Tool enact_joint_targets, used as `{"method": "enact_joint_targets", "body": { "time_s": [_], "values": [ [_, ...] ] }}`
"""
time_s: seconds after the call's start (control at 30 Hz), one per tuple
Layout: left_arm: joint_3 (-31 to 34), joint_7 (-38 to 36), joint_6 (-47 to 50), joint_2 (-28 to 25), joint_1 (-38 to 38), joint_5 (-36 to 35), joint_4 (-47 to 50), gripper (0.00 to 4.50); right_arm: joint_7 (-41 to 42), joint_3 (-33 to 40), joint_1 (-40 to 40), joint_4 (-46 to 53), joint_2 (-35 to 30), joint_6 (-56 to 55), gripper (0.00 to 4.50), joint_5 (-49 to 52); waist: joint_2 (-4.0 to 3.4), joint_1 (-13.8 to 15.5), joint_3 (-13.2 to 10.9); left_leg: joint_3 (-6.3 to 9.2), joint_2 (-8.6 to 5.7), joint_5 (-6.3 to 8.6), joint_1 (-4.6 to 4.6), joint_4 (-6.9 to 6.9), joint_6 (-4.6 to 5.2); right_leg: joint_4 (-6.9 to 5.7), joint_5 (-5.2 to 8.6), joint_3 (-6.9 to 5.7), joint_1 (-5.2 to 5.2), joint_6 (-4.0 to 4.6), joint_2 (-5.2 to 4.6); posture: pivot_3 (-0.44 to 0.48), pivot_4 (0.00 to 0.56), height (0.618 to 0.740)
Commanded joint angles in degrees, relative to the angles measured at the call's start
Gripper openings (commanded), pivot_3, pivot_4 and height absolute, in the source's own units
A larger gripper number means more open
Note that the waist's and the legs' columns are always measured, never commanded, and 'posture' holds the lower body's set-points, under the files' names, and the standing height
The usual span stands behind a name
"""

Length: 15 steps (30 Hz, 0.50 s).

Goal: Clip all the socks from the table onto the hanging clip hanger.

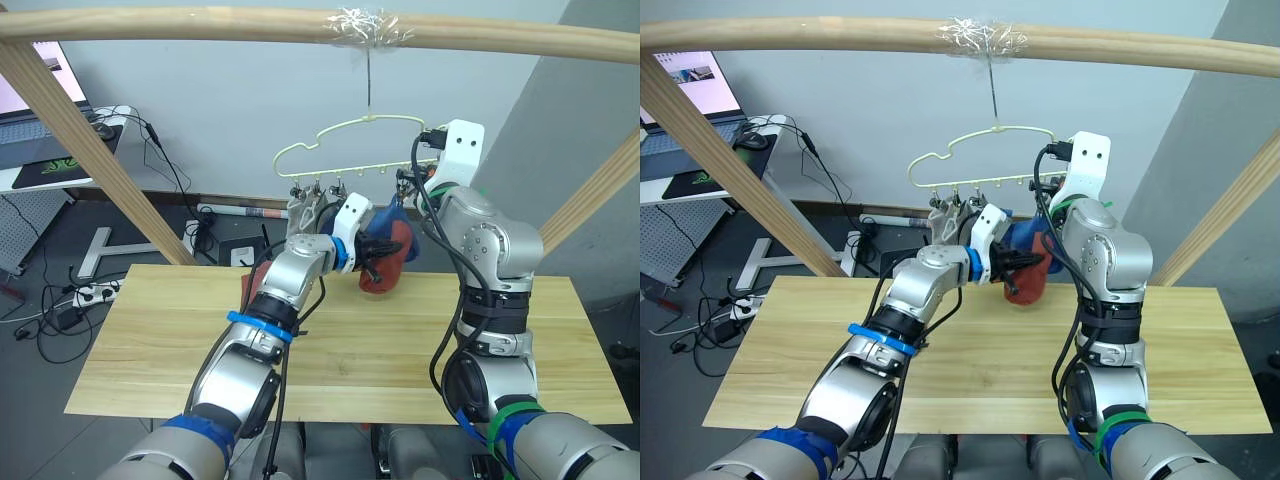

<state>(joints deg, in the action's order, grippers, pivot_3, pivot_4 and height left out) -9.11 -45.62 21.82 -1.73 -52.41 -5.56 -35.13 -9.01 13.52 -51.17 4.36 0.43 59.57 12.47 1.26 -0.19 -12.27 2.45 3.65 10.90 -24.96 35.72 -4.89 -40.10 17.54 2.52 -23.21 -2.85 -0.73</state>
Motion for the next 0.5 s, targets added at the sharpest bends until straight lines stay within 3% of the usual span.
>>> {"method": "enact_joint_targets", "body": {
  "time_s": [0.03,0.5],
  "values": [
    [0.99,0.95,-3.18,1.66,-2.87,-0.72,-2.43,0.03,0.01,-0.03,-2.33,3.59,-0.11,0.04,0.00,0.89,0.00,-0.01,0.00,0.00,0.00,0.00,0.00,0.00,0.00,0.00,0.00,0.00,0.00,0.00,0.00,0.060,0.159,0.740],
    [3.80,1.57,-7.12,2.54,-7.92,-1.38,-7.87,0.03,0.65,-0.80,-1.57,4.27,-0.32,0.64,0.00,0.68,0.00,-0.08,0.00,0.00,0.00,0.00,-0.01,-0.03,0.00,0.06,0.00,0.00,0.00,0.00,0.00,0.059,0.156,0.740]
  ]
}}
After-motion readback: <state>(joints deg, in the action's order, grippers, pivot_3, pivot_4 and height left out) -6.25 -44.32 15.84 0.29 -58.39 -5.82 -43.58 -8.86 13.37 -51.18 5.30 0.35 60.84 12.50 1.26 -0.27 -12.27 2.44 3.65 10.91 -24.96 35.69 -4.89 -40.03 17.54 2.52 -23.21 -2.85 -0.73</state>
